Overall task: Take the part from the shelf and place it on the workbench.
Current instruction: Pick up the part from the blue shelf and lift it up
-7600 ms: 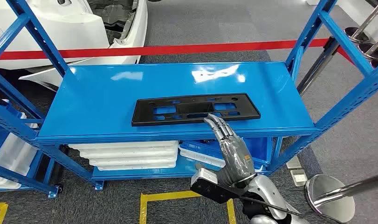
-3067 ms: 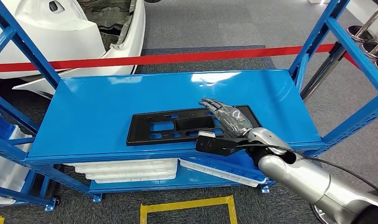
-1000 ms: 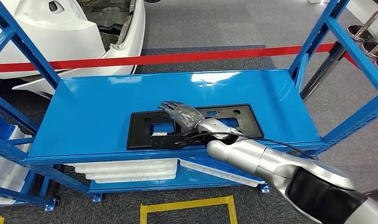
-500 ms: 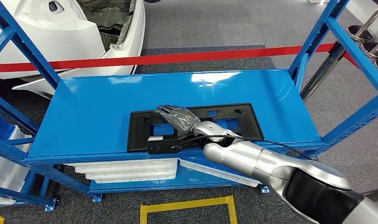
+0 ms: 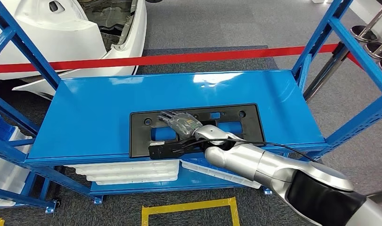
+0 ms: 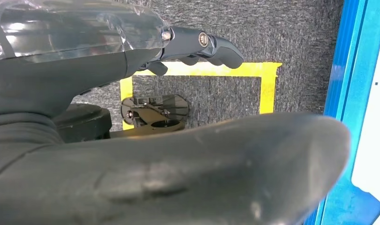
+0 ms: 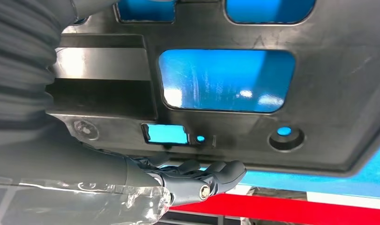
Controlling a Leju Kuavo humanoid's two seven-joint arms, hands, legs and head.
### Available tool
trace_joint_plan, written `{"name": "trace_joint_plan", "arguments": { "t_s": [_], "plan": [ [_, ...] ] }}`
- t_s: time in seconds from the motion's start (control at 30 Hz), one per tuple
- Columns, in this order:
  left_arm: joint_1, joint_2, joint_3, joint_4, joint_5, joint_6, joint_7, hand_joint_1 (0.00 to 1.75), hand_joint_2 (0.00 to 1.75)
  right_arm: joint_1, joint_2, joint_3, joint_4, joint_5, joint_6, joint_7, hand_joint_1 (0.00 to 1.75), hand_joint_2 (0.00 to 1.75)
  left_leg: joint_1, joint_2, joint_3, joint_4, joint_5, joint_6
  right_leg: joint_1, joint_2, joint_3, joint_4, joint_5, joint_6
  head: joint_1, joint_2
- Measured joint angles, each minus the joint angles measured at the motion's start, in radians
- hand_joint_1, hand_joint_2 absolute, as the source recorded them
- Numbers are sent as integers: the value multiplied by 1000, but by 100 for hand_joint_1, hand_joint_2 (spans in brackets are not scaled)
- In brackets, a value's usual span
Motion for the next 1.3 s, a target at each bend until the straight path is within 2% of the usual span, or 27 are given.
{"name": "trace_joint_plan", "arguments": {
  "t_s": [0.6,0.83,1.3],
  "plan": [
    [6,0,0,-1,10,3,-15,0,0,1,0,1,31,2,-34,-14,0,175,0,0,0,0,0,0,0,0,0,0,0,0,0,0],
    [7,0,0,-1,12,4,-16,0,0,1,-2,-2,25,13,-80,-12,0,175,0,0,1,0,0,0,0,0,0,0,0,0,0,0],
    [13,0,0,-1,23,17,-23,0,0,-4,-36,-74,-149,109,-170,12,0,175,0,1,1,0,0,0,0,0,0,0,0,0,0,0]
  ]
}}
